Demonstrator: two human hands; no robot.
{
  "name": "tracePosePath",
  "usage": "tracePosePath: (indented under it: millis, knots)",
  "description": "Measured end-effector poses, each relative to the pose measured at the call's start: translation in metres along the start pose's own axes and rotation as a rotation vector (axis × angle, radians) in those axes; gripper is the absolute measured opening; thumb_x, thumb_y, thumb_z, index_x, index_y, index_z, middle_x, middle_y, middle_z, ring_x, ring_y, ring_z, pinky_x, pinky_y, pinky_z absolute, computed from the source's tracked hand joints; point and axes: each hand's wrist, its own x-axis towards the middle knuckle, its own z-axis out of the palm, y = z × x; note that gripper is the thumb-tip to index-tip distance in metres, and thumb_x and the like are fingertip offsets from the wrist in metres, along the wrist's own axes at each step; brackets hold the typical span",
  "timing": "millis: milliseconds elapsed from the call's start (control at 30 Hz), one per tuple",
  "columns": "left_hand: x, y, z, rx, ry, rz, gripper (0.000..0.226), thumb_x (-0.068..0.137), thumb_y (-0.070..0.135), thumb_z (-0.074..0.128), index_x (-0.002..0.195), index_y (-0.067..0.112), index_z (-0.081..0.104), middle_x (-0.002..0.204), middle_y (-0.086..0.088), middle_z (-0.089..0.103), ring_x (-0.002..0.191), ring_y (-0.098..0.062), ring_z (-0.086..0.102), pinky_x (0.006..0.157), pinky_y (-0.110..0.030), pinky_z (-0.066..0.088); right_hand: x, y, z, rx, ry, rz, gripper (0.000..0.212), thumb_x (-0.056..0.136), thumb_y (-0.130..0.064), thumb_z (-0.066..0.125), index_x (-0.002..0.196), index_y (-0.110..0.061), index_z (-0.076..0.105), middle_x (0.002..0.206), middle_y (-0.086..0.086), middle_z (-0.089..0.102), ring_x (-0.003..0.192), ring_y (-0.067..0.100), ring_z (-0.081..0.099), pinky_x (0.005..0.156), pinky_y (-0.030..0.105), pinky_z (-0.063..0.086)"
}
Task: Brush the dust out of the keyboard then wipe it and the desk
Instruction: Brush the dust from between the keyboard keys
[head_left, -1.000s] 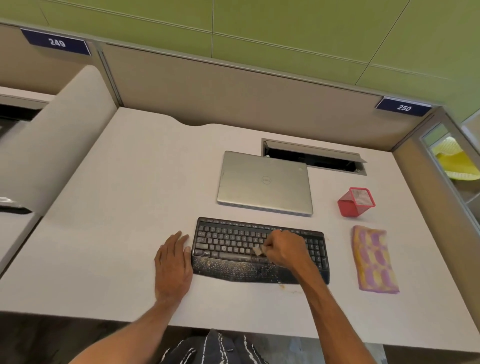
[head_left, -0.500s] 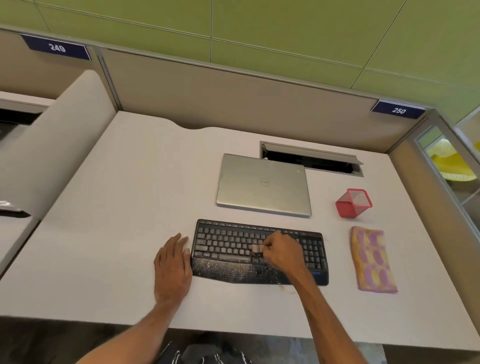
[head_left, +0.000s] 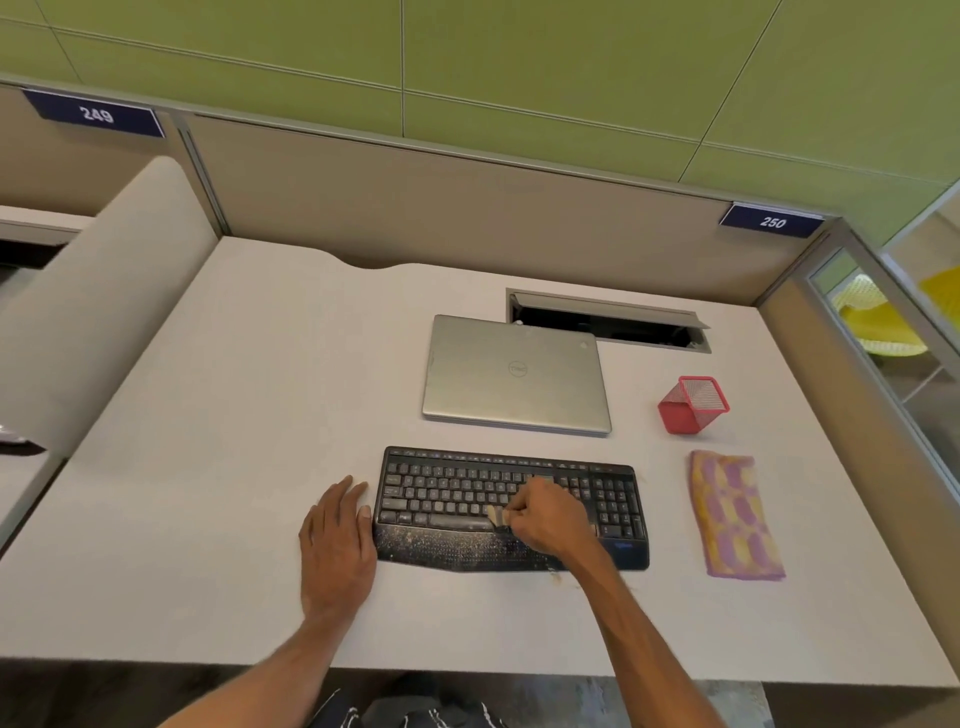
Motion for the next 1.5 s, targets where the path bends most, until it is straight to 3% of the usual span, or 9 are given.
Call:
tracePosePath:
  millis: [200, 367, 500, 633, 767, 967, 1100, 1333, 1500]
  knots:
    - [0.000, -0.001, 0.001, -0.005, 0.006, -0.002, 0.046, 0.116, 0.038, 0.027, 0.150, 0.026, 0.056, 0.163, 0.006, 0.049, 0.155, -0.018, 0.041, 0.129, -0.046, 0.032, 0.000, 0.004, -0.005, 0.019, 0.146, 0.048, 0.016, 0.100, -0.036, 0.067, 0.102, -0.029, 0.080, 0.072, -0.018, 0.068, 0.056, 0.002, 0.056, 0.056, 0.020, 0.043]
    - [0.000, -0.001, 0.002, -0.003, 0.014, 0.000, 0.046, 0.116, 0.037, 0.028, 0.150, 0.025, 0.057, 0.162, 0.005, 0.050, 0.155, -0.019, 0.042, 0.128, -0.045, 0.031, -0.001, -0.005, -0.002, 0.016, 0.009, -0.015, 0.017, 0.098, -0.036, 0.067, 0.104, -0.028, 0.081, 0.089, -0.014, 0.077, 0.057, 0.005, 0.055, 0.053, 0.022, 0.047]
    - [-0.001, -0.001, 0.001, -0.009, 0.022, 0.003, 0.045, 0.115, 0.036, 0.030, 0.150, 0.025, 0.057, 0.162, 0.004, 0.051, 0.154, -0.020, 0.043, 0.128, -0.045, 0.032, 0.001, -0.012, 0.000, -0.006, 0.153, -0.005, 0.018, 0.101, -0.036, 0.064, 0.105, -0.029, 0.080, 0.074, -0.015, 0.072, 0.055, 0.004, 0.056, 0.054, 0.021, 0.045]
    - [0.000, -0.001, 0.002, -0.015, 0.014, -0.001, 0.046, 0.116, 0.037, 0.029, 0.151, 0.025, 0.056, 0.163, 0.004, 0.049, 0.154, -0.019, 0.042, 0.128, -0.046, 0.032, 0.004, -0.020, 0.007, -0.044, 0.060, -0.020, 0.017, 0.098, -0.030, 0.066, 0.102, -0.024, 0.082, 0.080, -0.012, 0.075, 0.060, 0.004, 0.060, 0.062, 0.026, 0.056]
    - [0.000, -0.002, 0.002, -0.008, 0.010, -0.008, 0.046, 0.116, 0.038, 0.028, 0.151, 0.027, 0.055, 0.163, 0.005, 0.049, 0.154, -0.019, 0.042, 0.128, -0.046, 0.033, 0.006, -0.026, 0.005, 0.010, -0.031, -0.058, 0.017, 0.098, -0.033, 0.068, 0.104, -0.027, 0.082, 0.080, -0.017, 0.073, 0.056, 0.004, 0.053, 0.054, 0.022, 0.045]
    - [0.000, -0.003, 0.002, -0.011, 0.013, -0.001, 0.046, 0.116, 0.037, 0.029, 0.151, 0.026, 0.056, 0.163, 0.005, 0.050, 0.154, -0.019, 0.042, 0.128, -0.046, 0.033, 0.006, -0.025, 0.007, -0.032, 0.192, -0.003, 0.018, 0.101, -0.034, 0.062, 0.101, -0.028, 0.080, 0.070, -0.015, 0.069, 0.055, 0.003, 0.057, 0.060, 0.025, 0.052]
    - [0.001, -0.004, 0.002, -0.005, 0.002, -0.003, 0.047, 0.116, 0.038, 0.027, 0.152, 0.026, 0.055, 0.164, 0.005, 0.049, 0.155, -0.018, 0.041, 0.129, -0.045, 0.032, 0.005, -0.022, 0.009, -0.082, 0.119, 0.008, 0.015, 0.097, -0.027, 0.066, 0.092, -0.024, 0.079, 0.072, -0.012, 0.071, 0.061, 0.005, 0.062, 0.073, 0.033, 0.062]
    - [0.001, -0.003, 0.002, -0.013, -0.008, -0.004, 0.048, 0.116, 0.040, 0.026, 0.152, 0.026, 0.054, 0.164, 0.004, 0.048, 0.155, -0.019, 0.041, 0.128, -0.048, 0.033, 0.008, -0.013, 0.008, 0.211, -0.002, 0.006, 0.016, 0.097, -0.035, 0.070, 0.106, -0.028, 0.082, 0.082, -0.016, 0.073, 0.061, 0.005, 0.054, 0.054, 0.022, 0.043]
    - [-0.001, -0.002, 0.000, -0.014, -0.004, -0.003, 0.048, 0.116, 0.039, 0.026, 0.152, 0.025, 0.055, 0.164, 0.003, 0.049, 0.155, -0.020, 0.041, 0.129, -0.047, 0.032, 0.000, -0.004, 0.006, 0.006, 0.117, -0.064, 0.019, 0.100, -0.037, 0.063, 0.111, -0.037, 0.079, 0.090, -0.018, 0.077, 0.058, 0.004, 0.060, 0.054, 0.022, 0.050]
